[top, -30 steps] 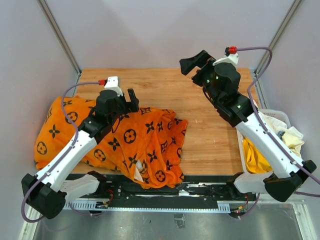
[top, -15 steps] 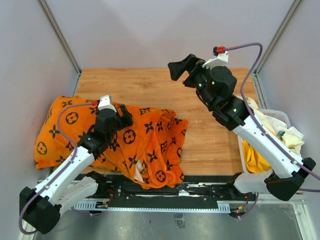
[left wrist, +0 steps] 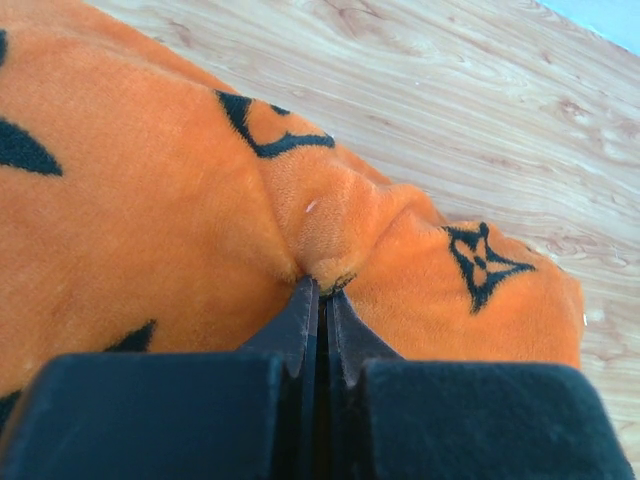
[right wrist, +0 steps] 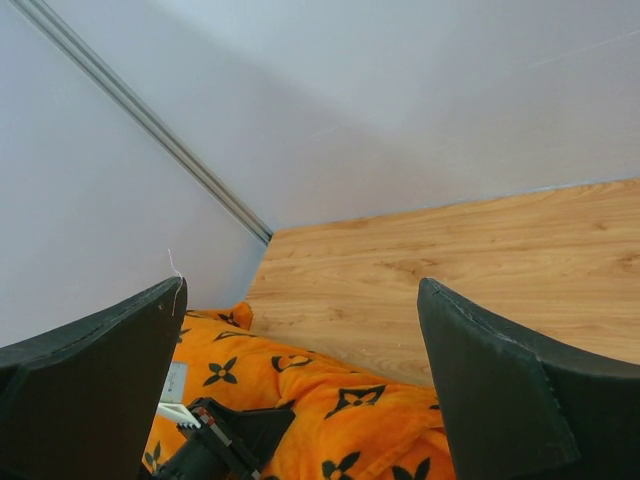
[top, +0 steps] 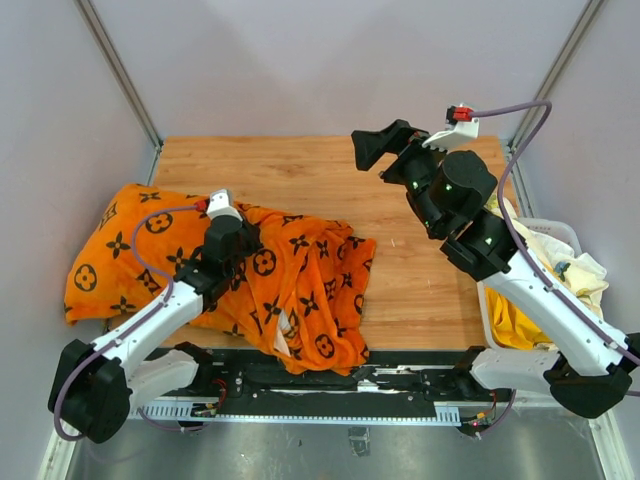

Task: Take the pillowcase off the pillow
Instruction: Remove the pillow from the pillowcase.

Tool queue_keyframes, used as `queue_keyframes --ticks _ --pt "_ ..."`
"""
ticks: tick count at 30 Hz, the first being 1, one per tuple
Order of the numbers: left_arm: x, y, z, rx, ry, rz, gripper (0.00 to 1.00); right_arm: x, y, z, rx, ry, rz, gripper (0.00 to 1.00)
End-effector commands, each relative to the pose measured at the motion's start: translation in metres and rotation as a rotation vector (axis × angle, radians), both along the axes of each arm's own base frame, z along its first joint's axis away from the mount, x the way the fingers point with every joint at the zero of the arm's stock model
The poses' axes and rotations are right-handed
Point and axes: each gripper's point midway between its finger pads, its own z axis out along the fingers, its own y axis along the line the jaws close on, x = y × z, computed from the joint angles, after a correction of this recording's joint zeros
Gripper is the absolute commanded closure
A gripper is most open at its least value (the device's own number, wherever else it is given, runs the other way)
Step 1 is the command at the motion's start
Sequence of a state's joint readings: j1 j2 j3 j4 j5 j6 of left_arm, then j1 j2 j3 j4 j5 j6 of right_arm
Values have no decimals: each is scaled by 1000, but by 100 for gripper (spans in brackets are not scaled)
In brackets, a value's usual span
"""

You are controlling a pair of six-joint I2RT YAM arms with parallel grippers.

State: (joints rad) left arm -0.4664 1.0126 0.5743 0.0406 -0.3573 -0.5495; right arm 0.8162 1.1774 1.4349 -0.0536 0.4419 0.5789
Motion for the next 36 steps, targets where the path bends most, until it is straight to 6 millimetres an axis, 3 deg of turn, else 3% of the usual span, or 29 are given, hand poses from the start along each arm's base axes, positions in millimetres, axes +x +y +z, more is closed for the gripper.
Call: queue_keyframes --ticks 1,7,15,25,33,36 --pt "-2 -25 -27 1 97 -119 100 -6 -2 9 -12 -21 -11 1" --pt "21 -47 -17 -1 80 -181 100 -10 -17 5 -23 -42 -51 2" --pt "66 -89 16 -5 18 -307 100 -8 -43 -4 -15 -38 -169 2" --pt "108 -126 37 -4 -20 -406 100 1 -23 -17 -72 -6 -116 2" --pt "128 -148 44 22 -31 -494 100 10 -34 -23 -90 -22 -175 2" --pt "130 -153 50 36 -33 -512 100 12 -27 -24 -89 -23 -152 2"
